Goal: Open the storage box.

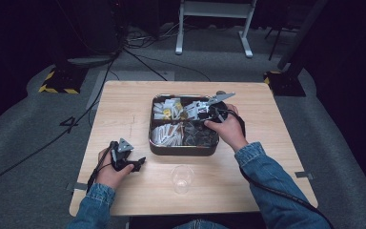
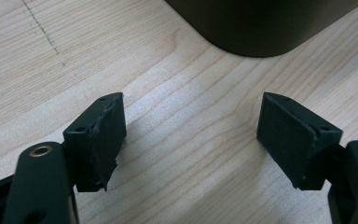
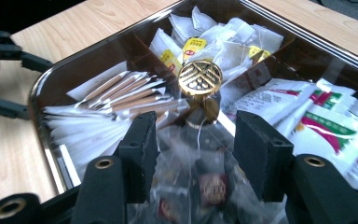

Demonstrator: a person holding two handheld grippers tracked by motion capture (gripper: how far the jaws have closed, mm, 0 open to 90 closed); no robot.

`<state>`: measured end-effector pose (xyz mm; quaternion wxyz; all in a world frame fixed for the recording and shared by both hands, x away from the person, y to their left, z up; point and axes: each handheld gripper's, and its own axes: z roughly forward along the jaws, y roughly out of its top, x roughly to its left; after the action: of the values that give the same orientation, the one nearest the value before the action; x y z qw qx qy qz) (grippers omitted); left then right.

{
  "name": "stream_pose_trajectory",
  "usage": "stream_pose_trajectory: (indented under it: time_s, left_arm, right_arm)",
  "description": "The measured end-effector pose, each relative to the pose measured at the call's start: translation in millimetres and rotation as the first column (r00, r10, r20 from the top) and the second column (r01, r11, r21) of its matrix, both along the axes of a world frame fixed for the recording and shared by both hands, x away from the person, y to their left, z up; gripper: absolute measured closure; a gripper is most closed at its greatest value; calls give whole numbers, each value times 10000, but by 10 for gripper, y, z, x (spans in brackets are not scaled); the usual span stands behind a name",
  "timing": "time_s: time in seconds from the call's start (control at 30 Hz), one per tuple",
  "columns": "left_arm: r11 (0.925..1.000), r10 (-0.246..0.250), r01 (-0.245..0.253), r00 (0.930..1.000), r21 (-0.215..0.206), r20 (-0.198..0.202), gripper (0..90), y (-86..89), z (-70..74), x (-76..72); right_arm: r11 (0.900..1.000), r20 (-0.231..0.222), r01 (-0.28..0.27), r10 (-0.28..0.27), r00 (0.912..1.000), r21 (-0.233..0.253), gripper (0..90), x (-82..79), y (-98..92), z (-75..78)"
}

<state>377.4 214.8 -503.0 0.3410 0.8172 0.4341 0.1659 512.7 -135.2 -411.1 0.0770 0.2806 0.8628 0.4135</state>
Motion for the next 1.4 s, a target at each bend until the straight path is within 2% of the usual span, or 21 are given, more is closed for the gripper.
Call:
stream_pose_trajectory:
  time_s: [0.3,0.47,0.6,0.67,0.77,0.87,0.93,1.1,1.4]
  left_arm:
    - [10000,0,0,10000,-1,-3,243,0,0,0]
    - [10000,-41,41,10000,-23,-12,236,2,-1,3]
    - [9999,-103,102,9999,-47,-44,216,-5,-2,8]
    - [9999,-117,117,9999,-35,-45,214,-4,-2,8]
    - [9999,-111,110,9999,-56,-45,214,-6,-3,8]
    - [9999,-116,115,9999,-53,-47,213,-6,-3,8]
    - [9999,-116,116,9999,-52,-46,212,-6,-3,7]
    - [9999,-125,125,9999,-28,-46,212,-6,-2,7]
    - [9999,-146,146,9999,-11,-34,213,-6,-2,5]
  right_arm:
    - [9993,96,46,-42,9999,-368,490,164,236,-117]
    - [9989,167,-36,44,9999,-477,493,258,299,-145]
    - [9967,279,-200,223,9994,-784,493,291,350,-192]
    - [9973,195,-244,258,9995,-697,500,310,365,-223]
    - [9982,43,-246,249,9997,-552,516,319,400,-257]
    - [9977,200,-320,333,9992,-594,532,316,445,-263]
    - [9971,327,-368,391,9987,-659,579,314,458,-265]
    - [9964,561,-413,455,9974,-741,587,310,455,-260]
    - [9957,686,-442,499,9964,-819,588,296,451,-209]
